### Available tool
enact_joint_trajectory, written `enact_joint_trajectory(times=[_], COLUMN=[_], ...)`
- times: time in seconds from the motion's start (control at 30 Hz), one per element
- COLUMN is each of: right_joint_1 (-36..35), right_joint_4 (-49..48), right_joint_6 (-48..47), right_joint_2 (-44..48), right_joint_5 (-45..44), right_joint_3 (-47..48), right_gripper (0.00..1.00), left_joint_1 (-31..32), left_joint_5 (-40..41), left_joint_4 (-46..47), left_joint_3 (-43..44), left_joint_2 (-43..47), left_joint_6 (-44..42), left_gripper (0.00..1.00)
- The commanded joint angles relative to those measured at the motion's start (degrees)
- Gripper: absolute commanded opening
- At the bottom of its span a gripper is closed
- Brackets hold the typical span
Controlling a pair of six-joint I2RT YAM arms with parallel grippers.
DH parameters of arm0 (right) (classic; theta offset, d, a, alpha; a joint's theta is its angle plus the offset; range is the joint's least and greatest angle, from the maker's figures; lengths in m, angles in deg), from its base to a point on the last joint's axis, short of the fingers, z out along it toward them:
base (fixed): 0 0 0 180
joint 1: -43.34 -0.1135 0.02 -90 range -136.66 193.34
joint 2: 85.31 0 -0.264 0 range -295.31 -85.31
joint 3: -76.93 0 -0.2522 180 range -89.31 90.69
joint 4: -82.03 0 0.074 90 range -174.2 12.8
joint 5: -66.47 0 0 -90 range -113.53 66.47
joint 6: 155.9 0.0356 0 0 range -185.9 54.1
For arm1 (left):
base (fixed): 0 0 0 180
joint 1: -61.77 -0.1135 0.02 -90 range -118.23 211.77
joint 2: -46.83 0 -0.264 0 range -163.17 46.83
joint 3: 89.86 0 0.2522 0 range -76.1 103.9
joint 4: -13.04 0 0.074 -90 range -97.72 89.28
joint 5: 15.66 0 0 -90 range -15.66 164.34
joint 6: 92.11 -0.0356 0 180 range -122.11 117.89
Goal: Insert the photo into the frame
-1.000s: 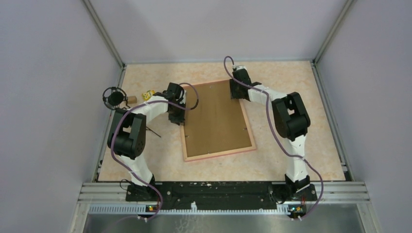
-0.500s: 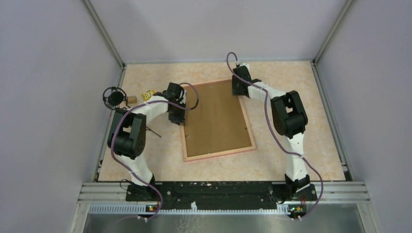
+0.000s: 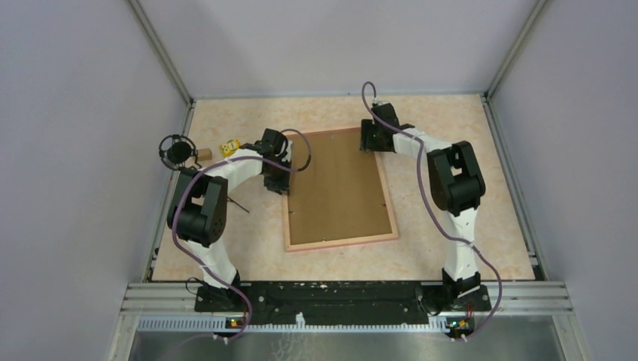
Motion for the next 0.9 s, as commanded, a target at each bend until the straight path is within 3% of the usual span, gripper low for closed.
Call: enact_joint_trajectory(times=[0.0,0.2,0.57,0.87], right_joint_1=[-0.29,-0.86,-0.82,-0.83], right_joint_4=[2.42,6.97,7.13,7.08], right_joint_6=[-2.71,-7.56,-11.01,-12.66], right_joint_2=[-2.93,-2.17,1.93,2.06], right_joint_5=[2.32,-1.71,-1.62,1.16], right_joint_3=[3.55,2.63,-1.85,-3.32], right_gripper=[0.62,0.61,0.48,0.50], left_joint_1=[1.38,1.40,1.32,1.31], left_joint_5=[-3.80,-3.35,-2.58,-2.60], left_joint_4=[-2.32,-2.41,-2.68,-2.77], left_joint_3=[-1.92,-2.05,-1.74,-1.66], left_joint_2=[-1.86,-1.44,-2.04,-2.25], left_joint_6=[-3.63,-3.67,-3.48,-3.49], left_gripper=[0.06,0.06,0.05,0.05])
